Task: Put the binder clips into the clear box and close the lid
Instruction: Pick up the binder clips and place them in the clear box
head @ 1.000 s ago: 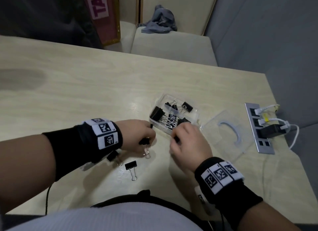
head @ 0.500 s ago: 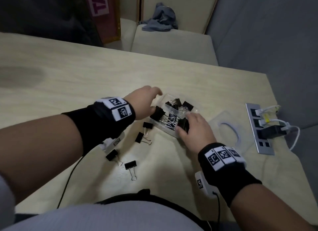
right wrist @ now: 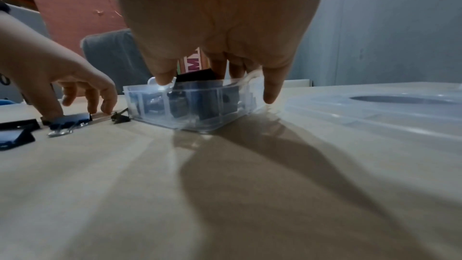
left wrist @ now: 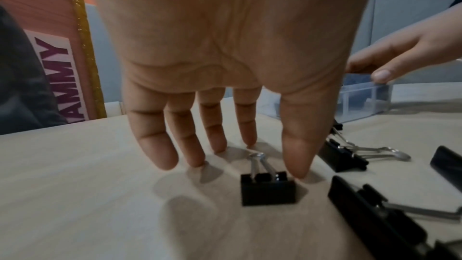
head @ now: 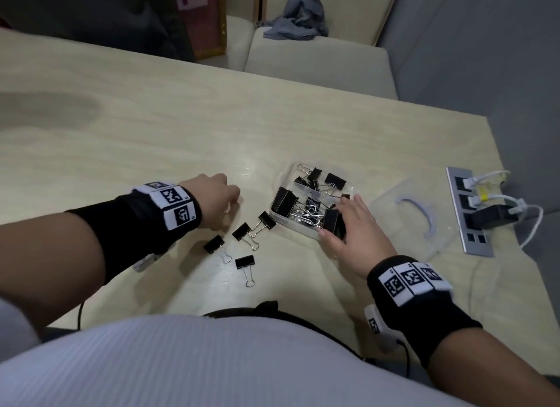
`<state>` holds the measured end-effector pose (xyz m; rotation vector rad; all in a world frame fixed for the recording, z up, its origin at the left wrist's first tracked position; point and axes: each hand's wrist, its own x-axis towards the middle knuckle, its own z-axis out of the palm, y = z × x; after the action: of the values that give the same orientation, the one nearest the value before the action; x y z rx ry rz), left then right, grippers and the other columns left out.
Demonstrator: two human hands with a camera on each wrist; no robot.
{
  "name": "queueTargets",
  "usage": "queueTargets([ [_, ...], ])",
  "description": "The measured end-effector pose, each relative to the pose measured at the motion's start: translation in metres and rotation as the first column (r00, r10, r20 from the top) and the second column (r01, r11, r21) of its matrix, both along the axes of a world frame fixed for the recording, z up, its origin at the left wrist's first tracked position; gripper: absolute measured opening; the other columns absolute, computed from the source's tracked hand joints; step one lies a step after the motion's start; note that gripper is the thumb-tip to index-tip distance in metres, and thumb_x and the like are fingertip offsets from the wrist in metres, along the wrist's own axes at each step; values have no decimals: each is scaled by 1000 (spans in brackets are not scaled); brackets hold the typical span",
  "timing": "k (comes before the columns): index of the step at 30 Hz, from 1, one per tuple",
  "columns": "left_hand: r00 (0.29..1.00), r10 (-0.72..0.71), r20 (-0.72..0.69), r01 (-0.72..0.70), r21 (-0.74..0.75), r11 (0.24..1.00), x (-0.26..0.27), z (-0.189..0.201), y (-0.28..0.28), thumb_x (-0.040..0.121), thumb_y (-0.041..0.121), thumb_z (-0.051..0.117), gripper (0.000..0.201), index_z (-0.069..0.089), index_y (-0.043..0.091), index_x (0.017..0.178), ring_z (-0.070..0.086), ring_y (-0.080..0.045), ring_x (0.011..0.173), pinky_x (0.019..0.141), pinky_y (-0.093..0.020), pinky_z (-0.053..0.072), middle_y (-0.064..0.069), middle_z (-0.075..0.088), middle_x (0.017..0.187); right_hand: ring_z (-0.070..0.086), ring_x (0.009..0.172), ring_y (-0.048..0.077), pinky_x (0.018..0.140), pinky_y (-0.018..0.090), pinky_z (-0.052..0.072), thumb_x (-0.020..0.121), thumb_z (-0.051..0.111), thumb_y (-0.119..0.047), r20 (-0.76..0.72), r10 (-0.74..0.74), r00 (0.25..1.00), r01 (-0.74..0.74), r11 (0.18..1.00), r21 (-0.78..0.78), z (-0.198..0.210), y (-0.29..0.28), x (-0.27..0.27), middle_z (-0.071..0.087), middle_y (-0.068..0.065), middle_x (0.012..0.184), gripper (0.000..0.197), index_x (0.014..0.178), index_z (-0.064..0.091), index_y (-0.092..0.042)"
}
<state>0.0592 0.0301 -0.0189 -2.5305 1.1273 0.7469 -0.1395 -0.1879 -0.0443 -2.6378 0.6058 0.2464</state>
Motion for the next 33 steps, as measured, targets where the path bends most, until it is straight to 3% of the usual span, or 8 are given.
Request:
queueTargets([
  [3,1000,17,-6,-17,19,1000,2,1,0,76,29,66,41,53,26,115,54,-21,83,65,-33,49,-1,55,110,31,138,25,113,49,26,84,51,-58,48,-76,996,80,994,-75,10,9,6,42,6,145,65,134,40,-18],
  [7,1000,-10,26,7,102,995,2,1,0,81,32,62,34,52,17,109,52,-23,77,62,-31,44,-1,56,89,48,114,25,99,42,38,88,58,-34,351,-65,934,76,997,-18,32,45,24,54,5,120,34,117,56,-17],
  [11,1000,-13,2,13,98,995,-1,-5,2,81,27,62,32,51,13,108,54,-25,82,66,-32,43,-5,56,89,49,110,16,98,38,43,90,51,-26,113,327,938,-338,936,96,30,81,37,52,-1,120,30,120,52,-21],
  [14,1000,-19,5,19,61,998,-3,-9,3,81,36,63,36,54,12,108,61,-27,96,69,-31,43,-8,63,105,35,135,23,113,41,30,91,52,-23,-66,426,902,-420,903,88,16,90,42,26,3,153,60,144,25,-19],
  [17,1000,2,-9,-2,57,998,-1,-9,2,79,38,63,38,56,13,107,61,-27,98,72,-31,45,-7,64,105,24,140,28,115,43,25,92,50,-17,-190,478,858,-480,876,36,10,90,45,6,2,160,71,150,9,-19],
  [22,998,65,-24,-65,5,998,10,4,-6,87,38,51,30,56,13,102,50,-23,77,66,-31,41,-1,48,79,47,110,34,87,48,49,82,56,-3,-158,481,862,-498,862,-94,1,89,45,38,11,130,60,135,30,-17],
  [26,998,56,-41,-61,-116,991,16,22,-25,83,40,61,34,57,14,103,54,-23,80,66,-31,43,-3,58,88,50,86,31,60,37,39,81,51,2,-132,464,876,-479,868,-127,-1,85,36,43,15,108,24,104,45,-5],
  [33,988,37,-151,-109,-504,857,10,41,-79,84,27,64,35,58,16,116,60,-22,93,84,-32,49,-3,68,105,59,93,29,76,41,52,87,53,-19,0,388,921,-388,920,57,16,69,28,53,7,115,26,113,51,-15],
])
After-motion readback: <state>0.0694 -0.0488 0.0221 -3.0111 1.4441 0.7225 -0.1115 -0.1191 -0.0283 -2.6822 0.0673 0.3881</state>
